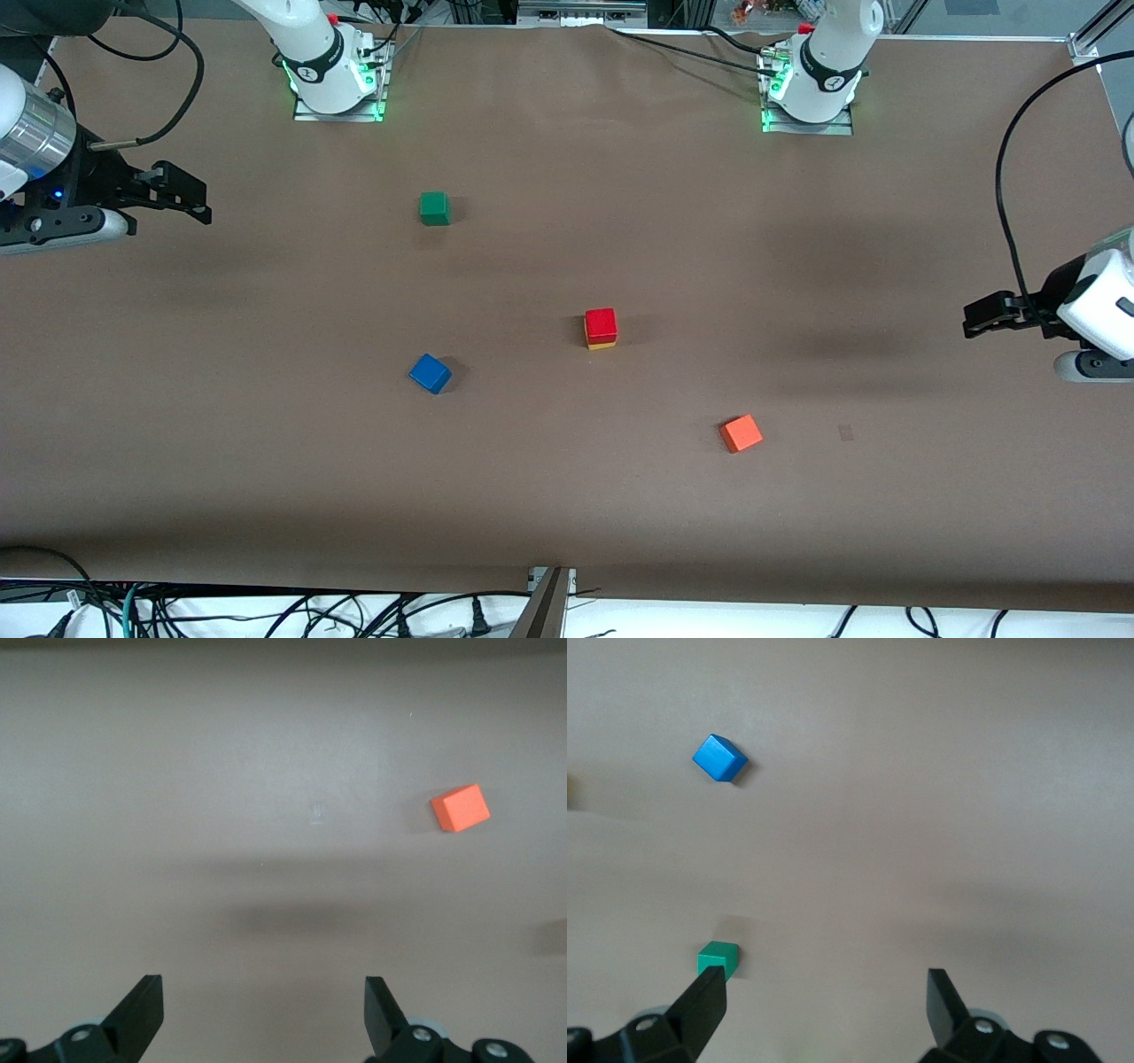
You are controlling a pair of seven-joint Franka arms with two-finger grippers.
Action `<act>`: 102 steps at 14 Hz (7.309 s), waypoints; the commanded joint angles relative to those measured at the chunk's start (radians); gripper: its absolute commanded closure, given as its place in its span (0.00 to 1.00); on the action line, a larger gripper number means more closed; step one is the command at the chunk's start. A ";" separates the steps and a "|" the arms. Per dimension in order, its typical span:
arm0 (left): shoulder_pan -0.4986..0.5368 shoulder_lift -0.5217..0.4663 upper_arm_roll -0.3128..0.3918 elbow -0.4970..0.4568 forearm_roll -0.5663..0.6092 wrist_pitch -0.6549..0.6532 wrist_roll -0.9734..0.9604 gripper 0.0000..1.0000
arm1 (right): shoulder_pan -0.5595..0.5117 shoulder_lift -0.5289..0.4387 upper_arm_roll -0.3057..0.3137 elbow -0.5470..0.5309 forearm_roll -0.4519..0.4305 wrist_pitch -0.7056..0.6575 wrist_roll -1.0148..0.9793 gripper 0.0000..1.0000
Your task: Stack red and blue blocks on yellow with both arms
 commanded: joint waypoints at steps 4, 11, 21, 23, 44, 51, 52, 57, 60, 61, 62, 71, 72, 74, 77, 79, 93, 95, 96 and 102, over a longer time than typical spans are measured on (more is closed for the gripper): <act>-0.075 -0.047 0.023 -0.003 -0.008 -0.013 -0.012 0.00 | -0.008 0.005 0.003 0.014 0.020 -0.007 -0.014 0.00; -0.195 -0.237 0.174 -0.236 -0.099 -0.009 -0.029 0.00 | -0.011 0.013 0.001 0.016 0.020 -0.012 -0.014 0.00; -0.192 -0.208 0.199 -0.216 -0.105 -0.015 -0.027 0.00 | -0.009 0.015 0.001 0.016 0.020 -0.010 -0.014 0.00; -0.195 -0.208 0.199 -0.215 -0.105 -0.010 -0.029 0.00 | -0.009 0.015 0.001 0.016 0.020 -0.009 -0.014 0.00; -0.193 -0.173 0.199 -0.162 -0.100 -0.012 -0.027 0.00 | -0.033 0.033 0.000 0.017 0.020 -0.016 -0.014 0.00; -0.192 -0.154 0.199 -0.150 -0.097 -0.012 -0.023 0.00 | -0.033 0.033 0.000 0.017 0.020 -0.015 -0.014 0.00; -0.189 -0.154 0.200 -0.149 -0.103 -0.012 -0.021 0.00 | -0.033 0.033 0.000 0.017 0.020 -0.015 -0.014 0.00; -0.192 -0.137 0.199 -0.115 -0.105 -0.012 -0.029 0.00 | -0.034 0.041 -0.002 0.016 0.018 -0.018 -0.014 0.00; -0.187 -0.137 0.199 -0.112 -0.105 -0.012 -0.026 0.00 | -0.049 0.047 0.000 0.017 0.020 -0.018 -0.014 0.00; -0.189 -0.137 0.199 -0.112 -0.105 -0.012 -0.027 0.00 | -0.046 0.041 0.004 0.016 0.020 -0.019 -0.014 0.00; -0.189 -0.137 0.199 -0.112 -0.105 -0.012 -0.027 0.00 | -0.039 0.035 0.015 0.016 0.018 -0.019 -0.012 0.00; -0.186 -0.139 0.199 -0.112 -0.105 -0.015 -0.021 0.00 | -0.023 0.044 0.069 0.053 0.003 -0.015 0.004 0.00; -0.187 -0.140 0.199 -0.112 -0.102 -0.015 -0.019 0.00 | -0.026 0.045 0.067 0.053 0.010 -0.009 0.001 0.00; -0.184 -0.145 0.200 -0.112 -0.105 -0.018 -0.015 0.00 | -0.028 0.067 0.067 0.056 0.016 -0.009 -0.014 0.00; -0.187 -0.141 0.200 -0.112 -0.102 -0.017 -0.024 0.00 | -0.002 0.071 0.070 0.056 0.010 0.014 -0.012 0.00; -0.190 -0.139 0.197 -0.110 -0.106 -0.015 -0.027 0.00 | 0.004 0.071 0.070 0.056 0.012 0.020 -0.012 0.00; -0.198 -0.137 0.191 -0.100 -0.103 -0.012 -0.096 0.00 | 0.058 0.206 0.069 0.088 -0.048 0.039 -0.029 0.00; -0.199 -0.137 0.191 -0.100 -0.102 -0.012 -0.096 0.00 | 0.075 0.238 0.070 0.088 -0.077 0.083 -0.022 0.00; -0.199 -0.137 0.191 -0.100 -0.102 -0.012 -0.095 0.00 | 0.085 0.246 0.070 0.086 -0.076 0.127 -0.017 0.00; -0.198 -0.137 0.192 -0.100 -0.093 -0.012 -0.096 0.00 | 0.158 0.393 0.070 0.086 -0.129 0.292 0.195 0.00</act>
